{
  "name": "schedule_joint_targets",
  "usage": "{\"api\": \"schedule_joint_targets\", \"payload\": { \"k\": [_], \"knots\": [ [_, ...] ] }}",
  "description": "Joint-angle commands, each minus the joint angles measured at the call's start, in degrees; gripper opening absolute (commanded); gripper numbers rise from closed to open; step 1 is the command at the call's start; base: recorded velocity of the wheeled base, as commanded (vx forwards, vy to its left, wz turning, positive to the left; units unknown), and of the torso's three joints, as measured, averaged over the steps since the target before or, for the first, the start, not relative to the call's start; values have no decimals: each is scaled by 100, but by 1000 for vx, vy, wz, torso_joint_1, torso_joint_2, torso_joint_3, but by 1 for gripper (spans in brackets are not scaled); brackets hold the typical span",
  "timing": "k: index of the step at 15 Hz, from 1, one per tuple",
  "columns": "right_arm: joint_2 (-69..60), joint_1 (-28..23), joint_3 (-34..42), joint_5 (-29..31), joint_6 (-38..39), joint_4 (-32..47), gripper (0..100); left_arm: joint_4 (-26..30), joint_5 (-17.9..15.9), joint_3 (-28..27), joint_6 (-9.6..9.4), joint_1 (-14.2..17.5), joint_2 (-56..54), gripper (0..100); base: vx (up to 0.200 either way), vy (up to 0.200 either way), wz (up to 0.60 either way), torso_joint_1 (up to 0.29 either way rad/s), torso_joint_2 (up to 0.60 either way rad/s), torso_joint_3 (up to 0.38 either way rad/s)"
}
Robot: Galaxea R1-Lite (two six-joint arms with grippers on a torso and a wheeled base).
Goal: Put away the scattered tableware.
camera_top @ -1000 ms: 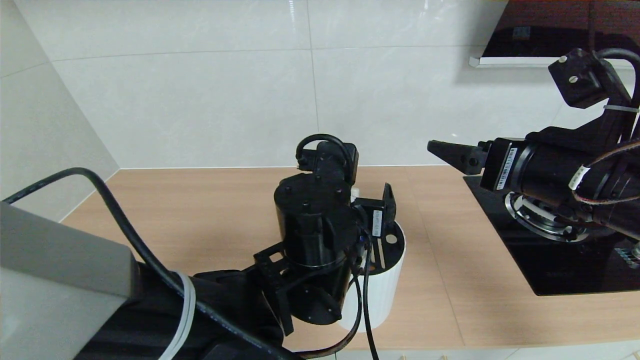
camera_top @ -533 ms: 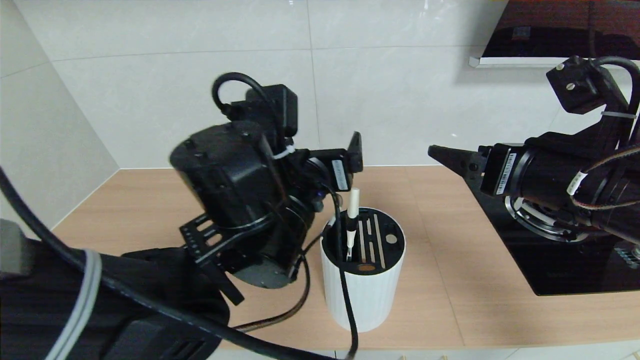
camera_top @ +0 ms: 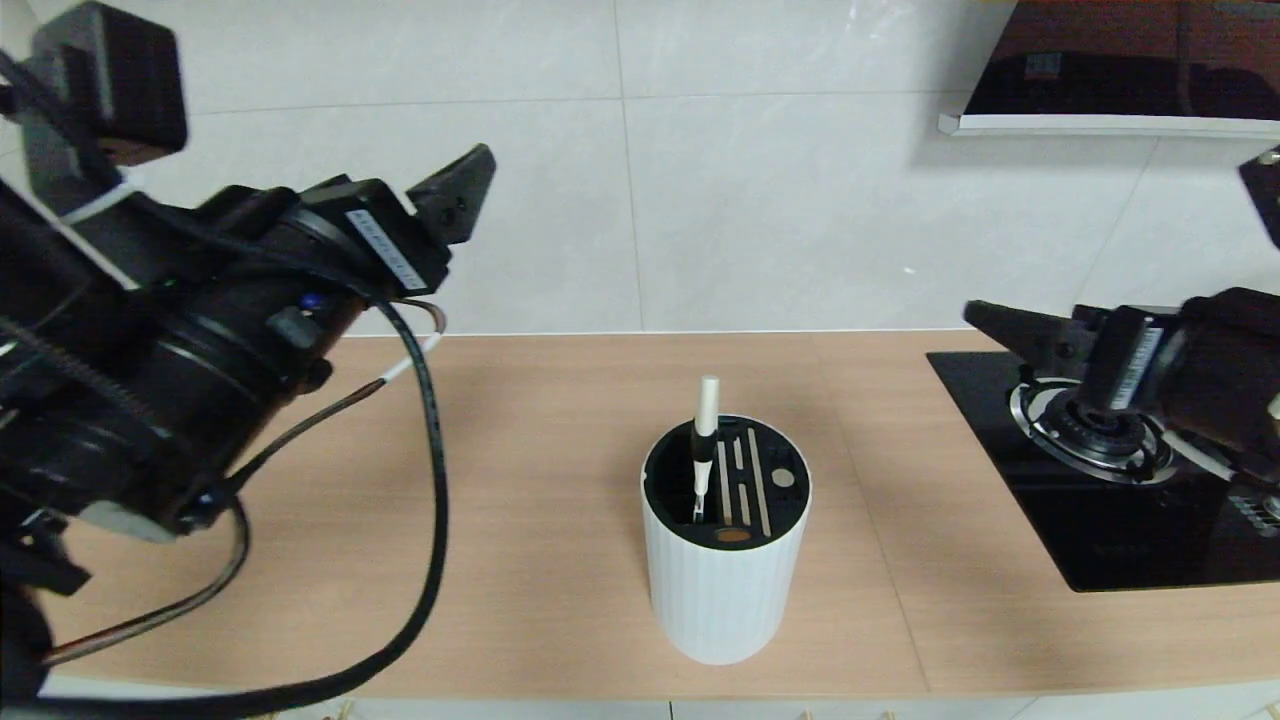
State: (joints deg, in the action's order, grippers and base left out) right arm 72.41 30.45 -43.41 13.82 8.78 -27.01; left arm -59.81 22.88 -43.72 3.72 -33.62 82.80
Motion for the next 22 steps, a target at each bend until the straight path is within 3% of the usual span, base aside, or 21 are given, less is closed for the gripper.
{"api": "schedule_joint_targets", "payload": {
  "k": [1,3,4,5,6,8,9,10,11,12,14,16,18,19,20,22],
  "knots": [
    [-1836,-233,1195,15,-456,109,100,31,-179,768,15,391,-1222,100,0,0,0,0,0,0],
    [-3049,-303,1836,33,-763,311,100,215,-223,1251,6,805,-1969,100,0,0,0,0,0,0],
    [-3603,-795,1933,50,-763,504,100,646,-232,1454,-3,1068,-2549,100,0,0,0,0,0,0],
    [-3778,-1059,1950,15,-755,583,100,883,-240,1524,-3,1130,-2778,100,0,0,0,0,0,0],
    [-4561,-1780,1880,-108,-746,1040,100,2254,-425,1735,6,1156,-4008,100,0,0,0,0,0,0],
    [-5448,-1832,1581,-99,-790,2007,100,4381,-1594,1726,41,1218,-5731,100,0,0,0,0,0,0],
    [-5563,-1850,1529,-90,-799,2200,100,5251,-2262,1691,182,1560,-6408,100,0,0,0,0,0,0],
    [-6239,-1929,1239,-82,-799,3325,100,5831,-2736,1673,296,1807,-6961,100,0,0,0,0,0,0],
    [-6635,-1938,1151,-82,-816,3835,100,6271,-2947,1603,305,1938,-7471,100,0,0,0,0,0,0],
    [-6670,-1973,1098,94,-807,4081,100,6438,-2956,1568,287,2035,-7726,100,0,0,0,0,0,0],
    [-6652,-2043,1133,929,-834,4090,100,6411,-2438,1568,243,2088,-7726,100,0,0,0,0,0,0],
    [-6714,-2738,1379,850,-834,4081,100,6420,-2288,1691,-47,2501,-7726,100,0,0,0,0,0,0],
    [-7241,-3098,1757,288,-1062,4099,100,6385,-2271,1849,-126,2835,-7726,100,0,0,0,0,0,0],
    [-7232,-3080,2038,463,-1097,4020,100,6420,-2341,2034,-99,3283,-8025,100,0,0,0,0,0,0],
    [-7224,-3089,2197,745,-1045,3914,100,6403,-2402,2412,-126,3406,-8280,100,0,0,0,0,0,0],
    [-7232,-3089,2592,780,-1018,3686,100,5989,-2200,3141,-152,3415,-8262,100,0,0,0,0,0,0]
  ]
}}
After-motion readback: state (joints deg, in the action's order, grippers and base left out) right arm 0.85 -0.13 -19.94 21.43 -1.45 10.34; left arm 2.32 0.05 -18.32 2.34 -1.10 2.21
